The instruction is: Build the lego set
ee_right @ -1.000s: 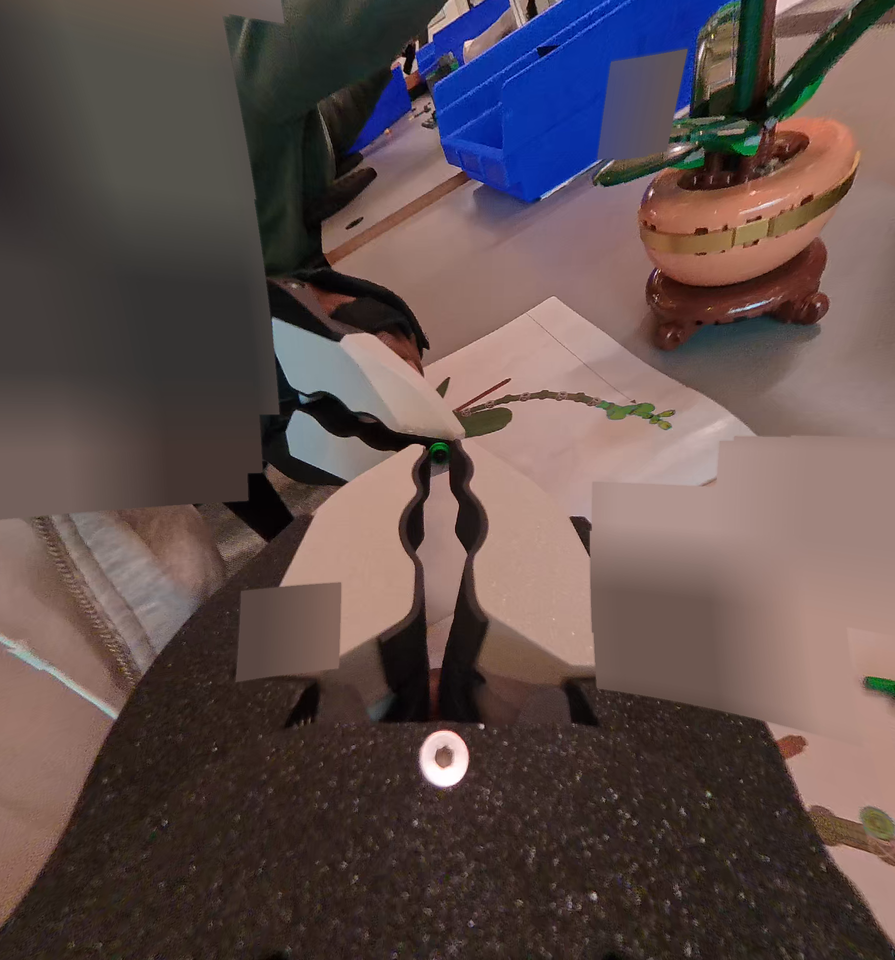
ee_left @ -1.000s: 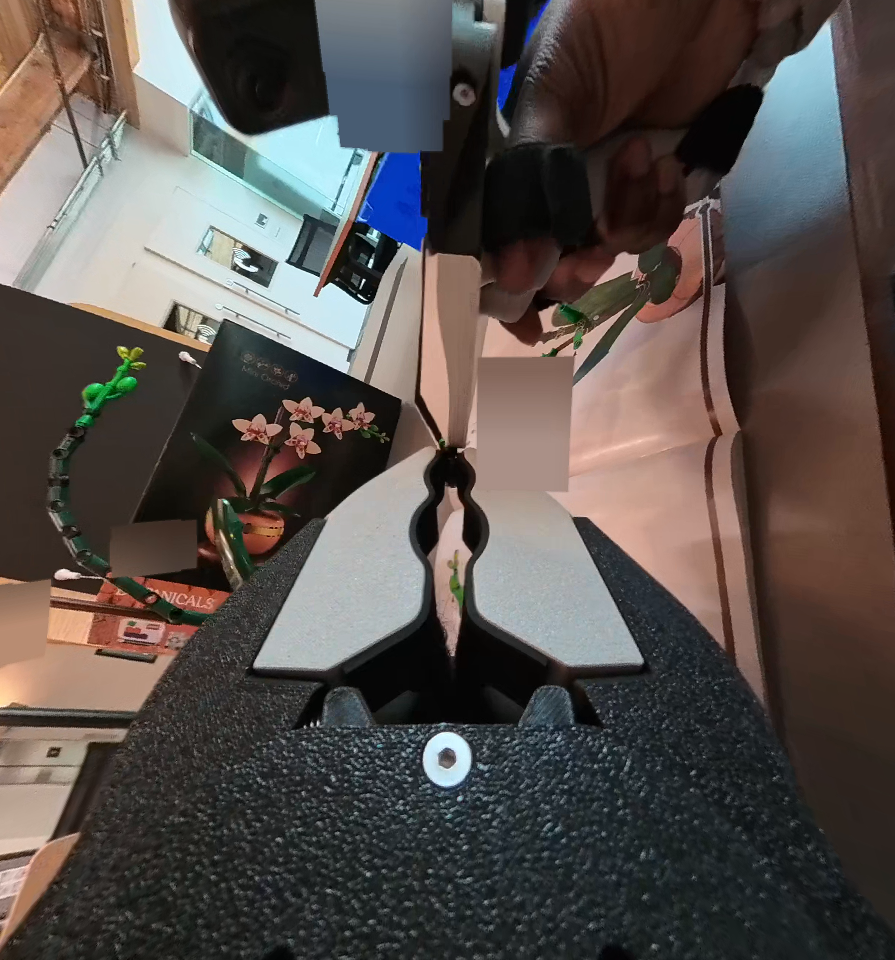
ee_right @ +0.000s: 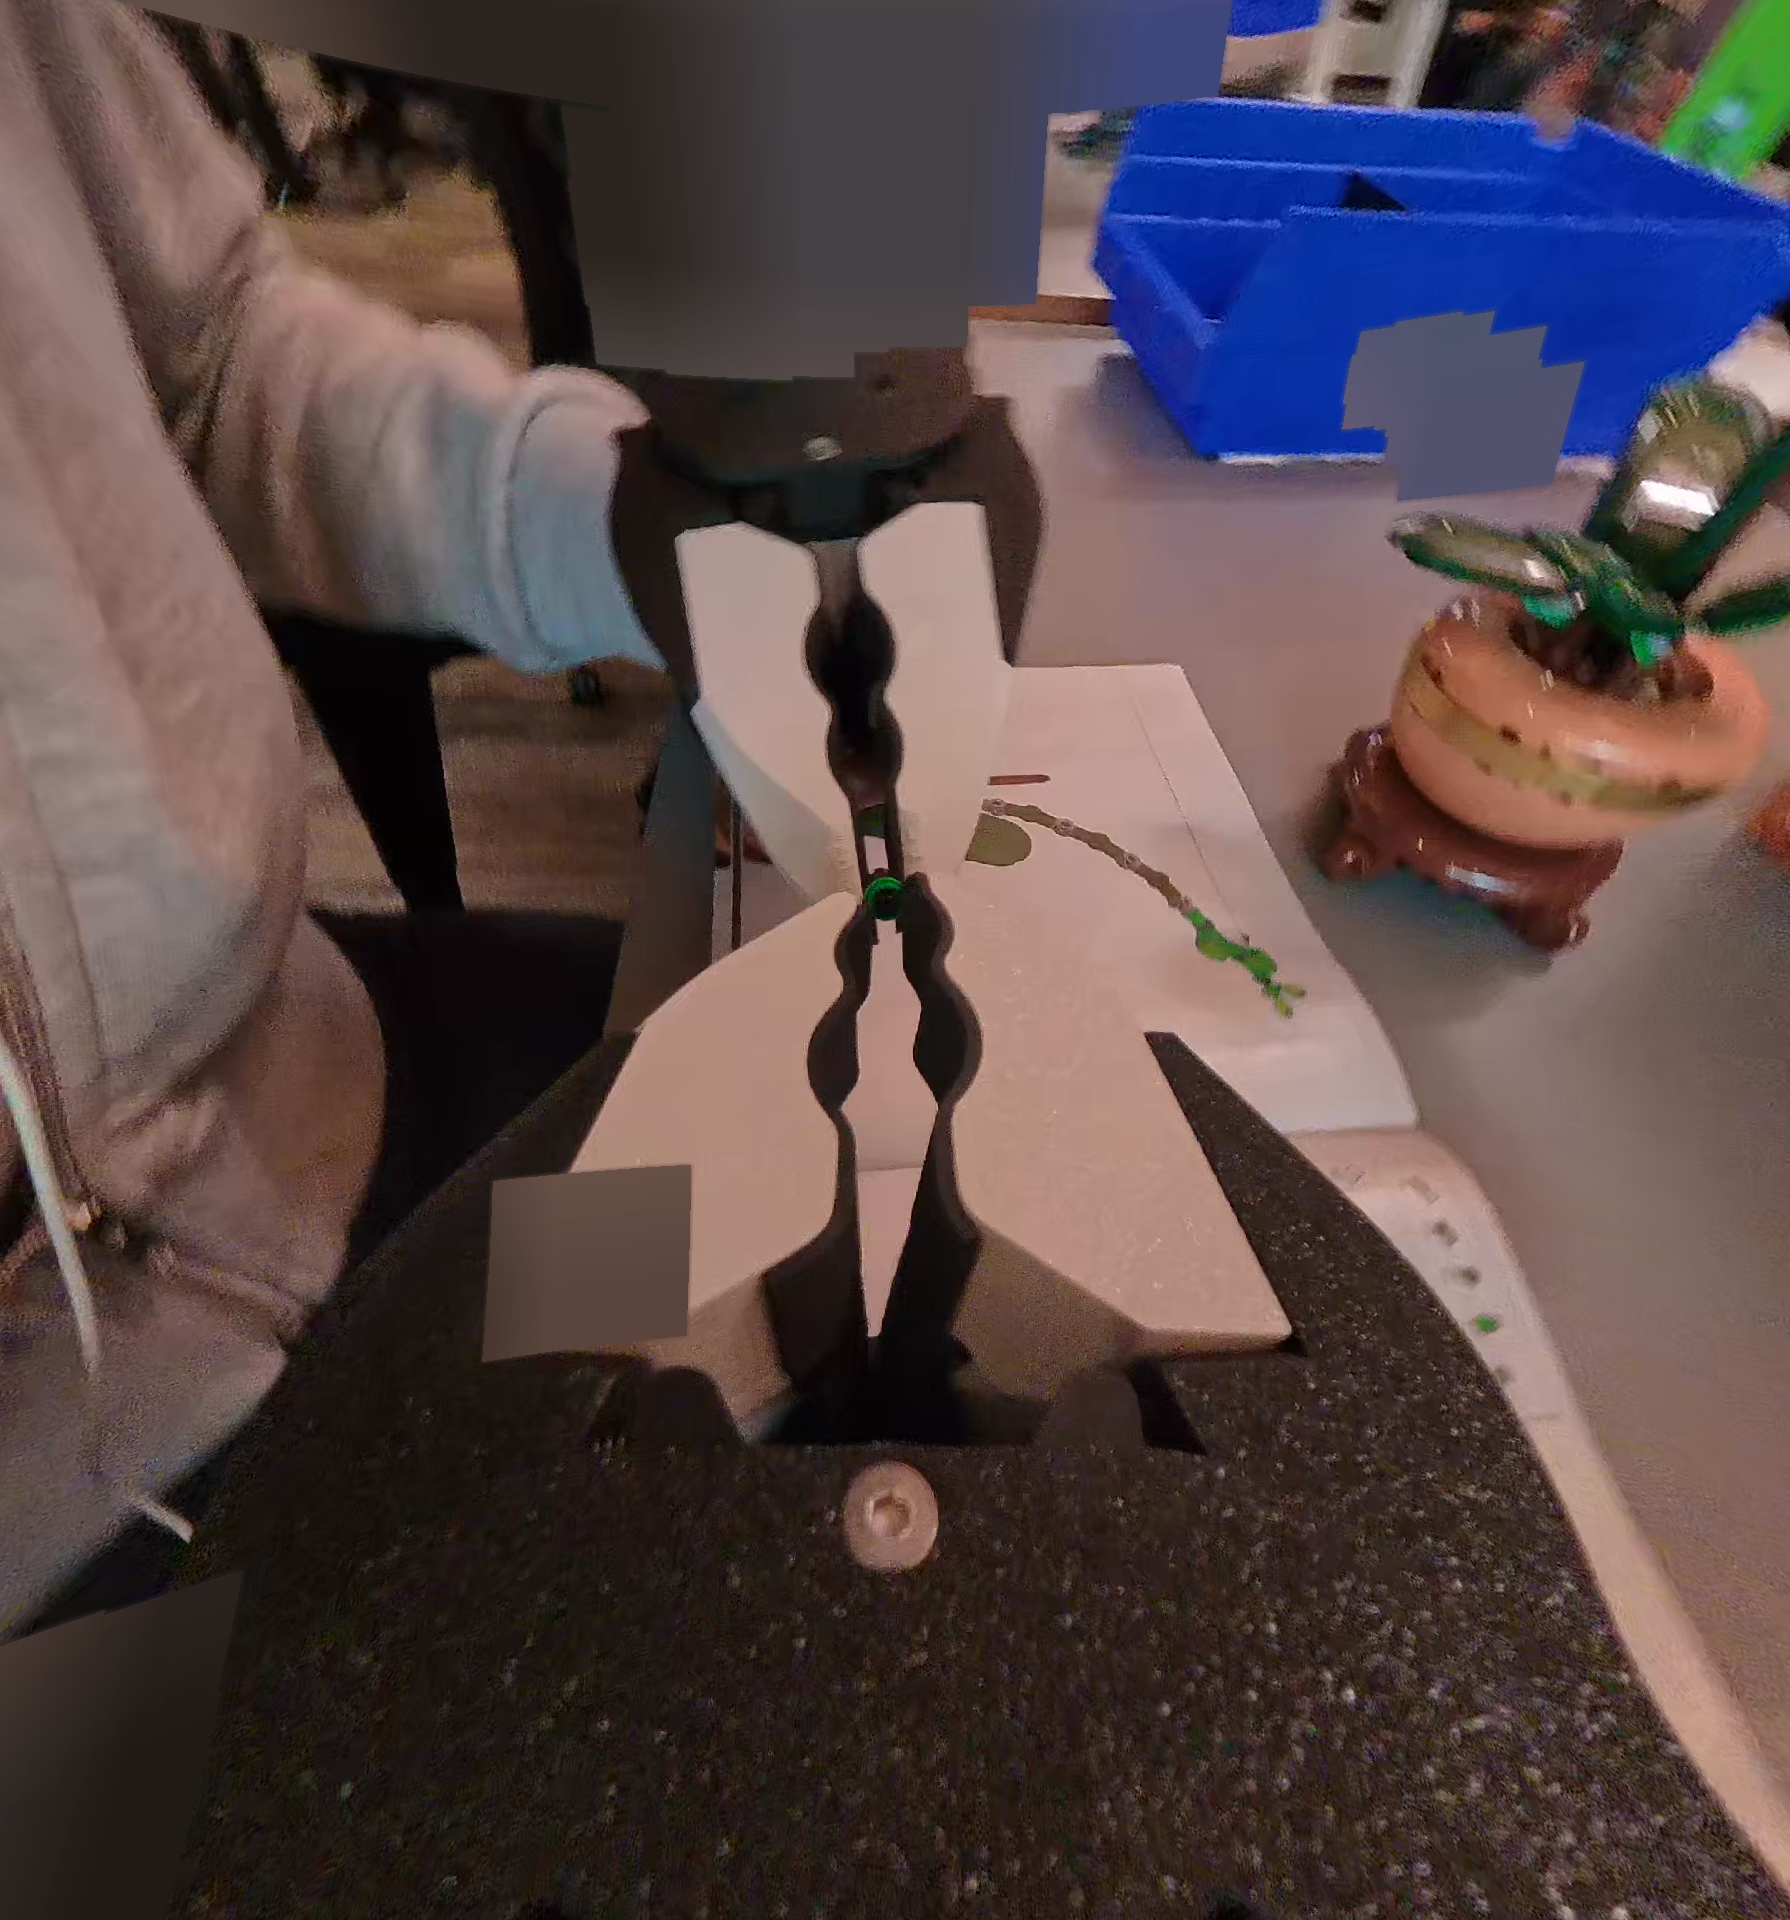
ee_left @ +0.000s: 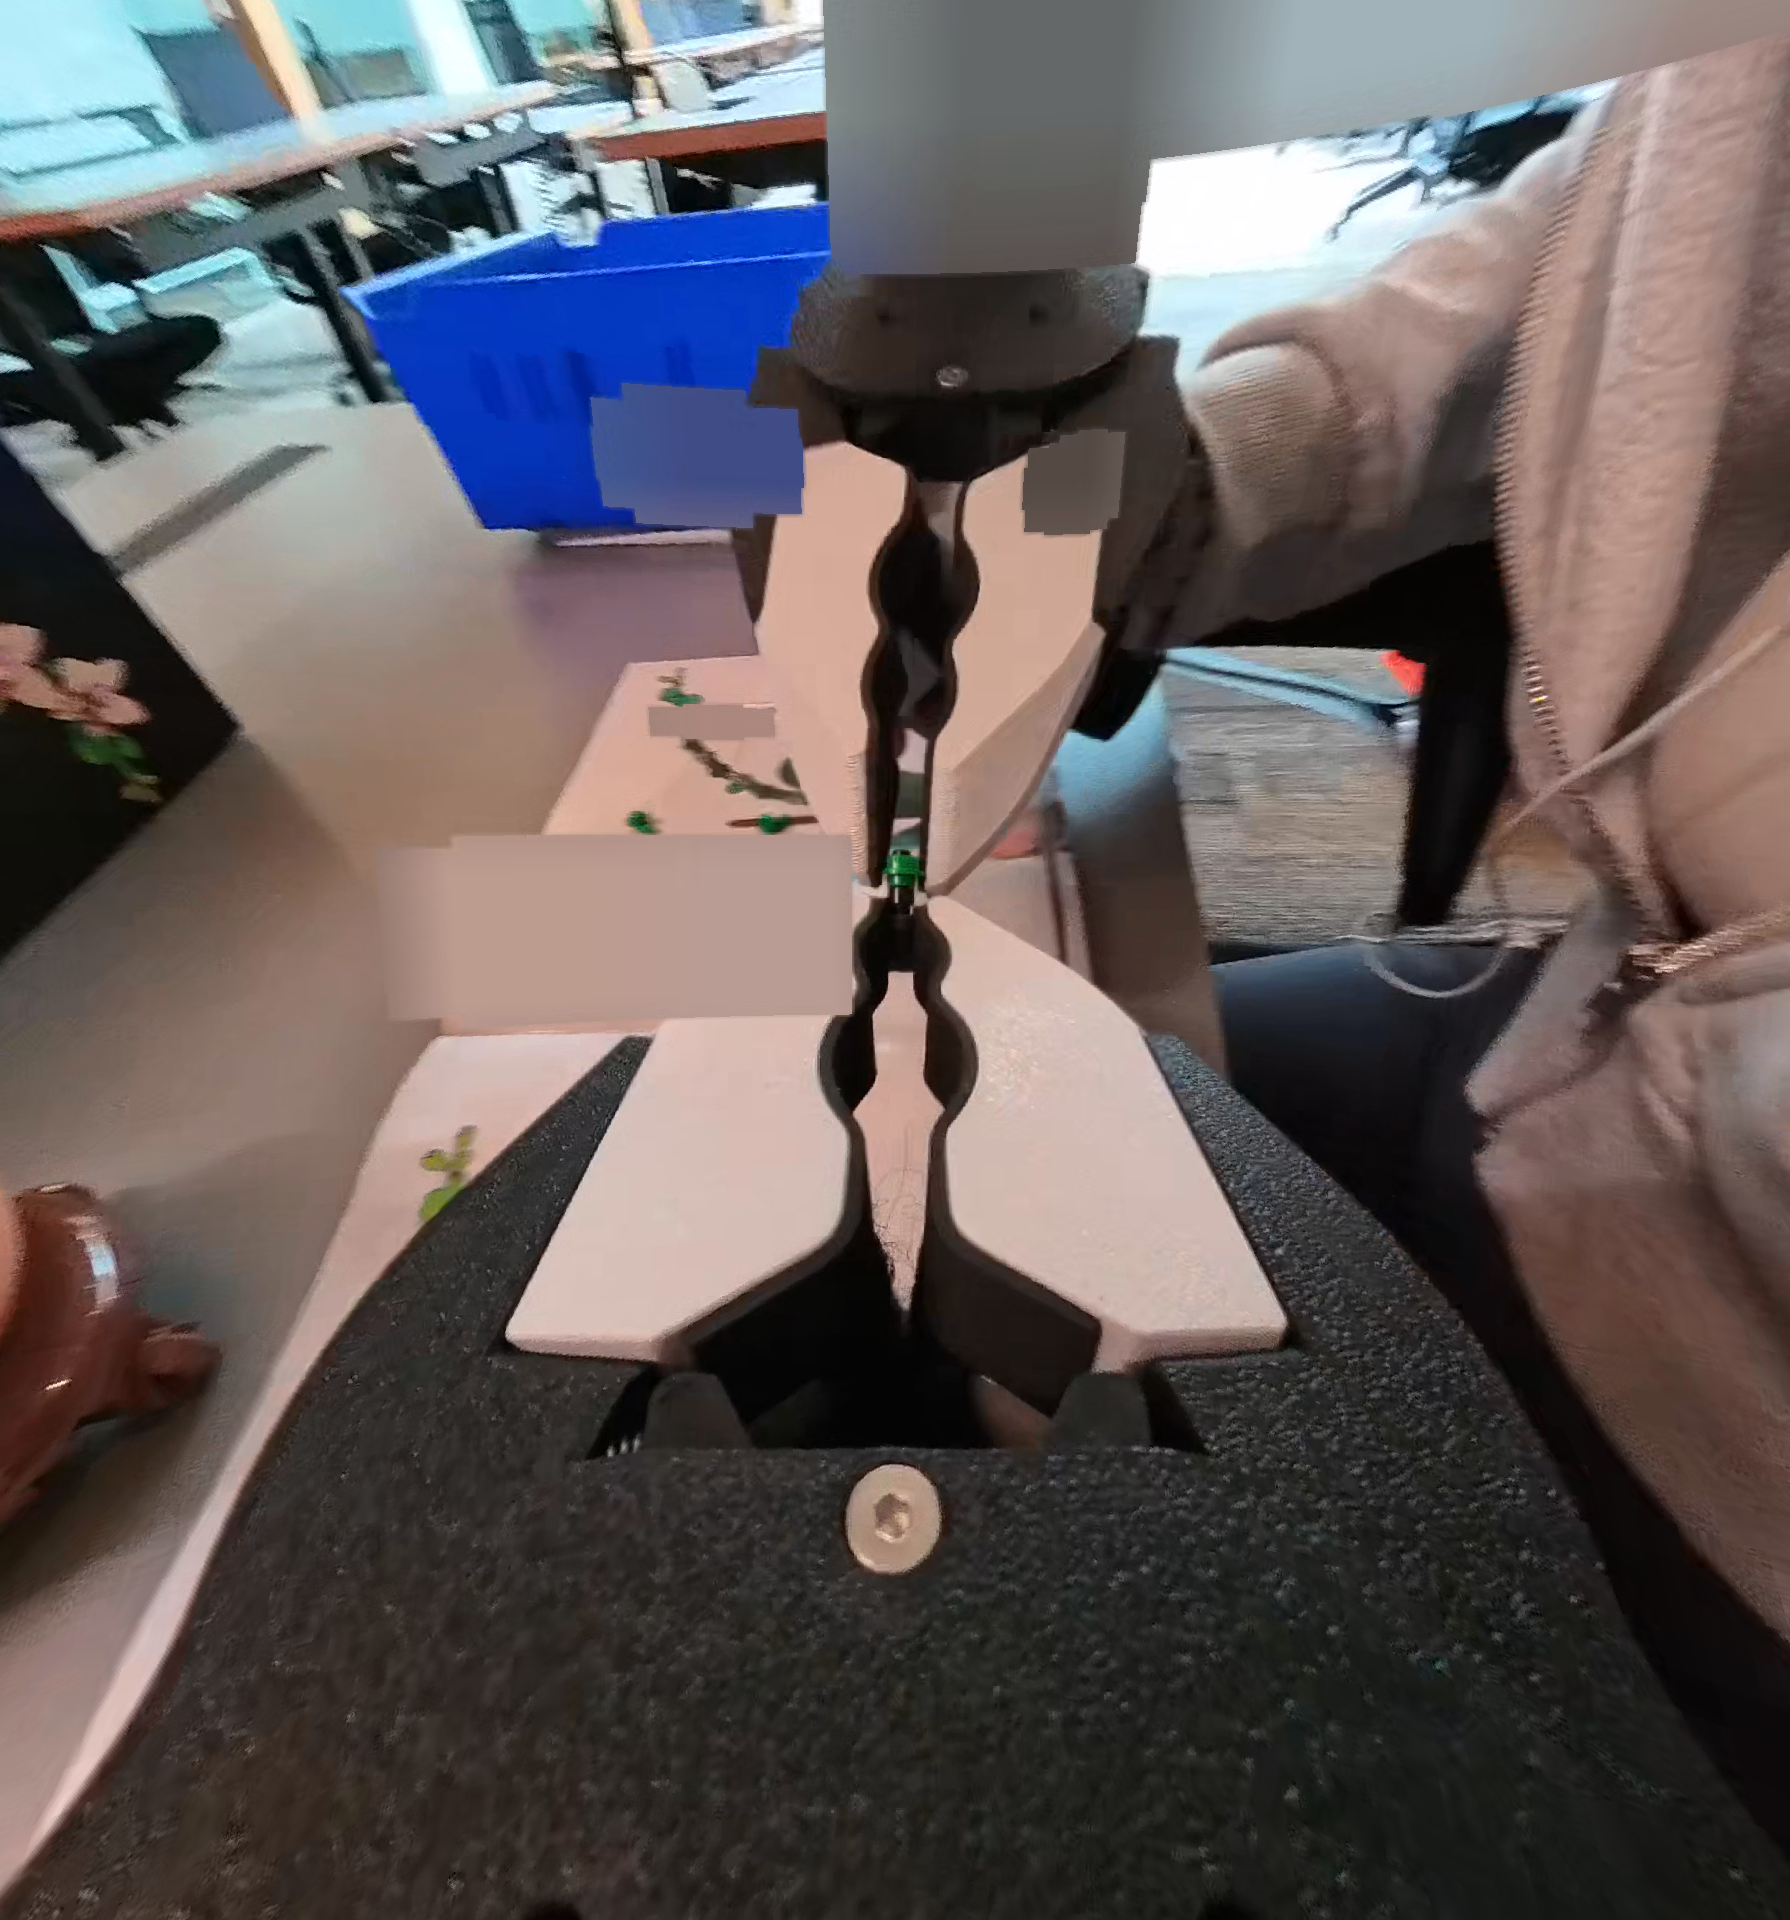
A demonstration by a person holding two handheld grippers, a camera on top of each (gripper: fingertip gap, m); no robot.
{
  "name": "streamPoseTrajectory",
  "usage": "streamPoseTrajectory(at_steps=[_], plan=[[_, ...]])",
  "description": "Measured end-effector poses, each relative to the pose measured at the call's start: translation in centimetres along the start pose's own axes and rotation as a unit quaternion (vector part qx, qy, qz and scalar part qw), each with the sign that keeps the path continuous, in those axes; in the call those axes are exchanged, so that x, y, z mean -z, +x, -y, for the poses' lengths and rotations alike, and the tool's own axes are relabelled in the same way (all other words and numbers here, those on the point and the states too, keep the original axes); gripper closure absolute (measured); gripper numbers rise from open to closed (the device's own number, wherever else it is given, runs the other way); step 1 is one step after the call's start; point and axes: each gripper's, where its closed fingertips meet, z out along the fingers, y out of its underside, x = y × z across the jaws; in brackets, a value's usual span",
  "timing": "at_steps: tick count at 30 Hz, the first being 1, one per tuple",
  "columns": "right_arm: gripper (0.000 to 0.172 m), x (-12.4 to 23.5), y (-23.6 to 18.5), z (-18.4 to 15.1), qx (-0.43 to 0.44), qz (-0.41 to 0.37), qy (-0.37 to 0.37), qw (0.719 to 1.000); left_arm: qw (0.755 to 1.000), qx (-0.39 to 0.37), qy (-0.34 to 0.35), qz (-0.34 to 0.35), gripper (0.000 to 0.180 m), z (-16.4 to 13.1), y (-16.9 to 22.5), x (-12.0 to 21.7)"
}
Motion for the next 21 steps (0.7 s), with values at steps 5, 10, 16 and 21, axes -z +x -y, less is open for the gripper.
streamPoseTrajectory(at_steps=[5, 10, 16, 21], plan=[[0.168, 0.2, 0.8, 0.3, -0.192, -0.030, 0.065, 0.979, 0.995, -0.059, -0.002, 0.081, 0.177, 0.3, -1.5, 0.1], [0.172, 0.9, 1.8, 1.0, -0.345, -0.033, 0.132, 0.929, 0.974, -0.150, -0.028, 0.170, 0.177, 0.7, -3.0, 0.6], [0.159, 0.8, 1.7, 0.7, -0.328, -0.027, 0.098, 0.939, 0.973, -0.151, -0.051, 0.169, 0.177, -0.1, -3.3, 0.4], [0.156, -0.2, 1.8, -0.1, -0.333, -0.037, 0.057, 0.941, 0.954, -0.214, -0.086, 0.193, 0.177, -0.4, -3.3, 0.2]])
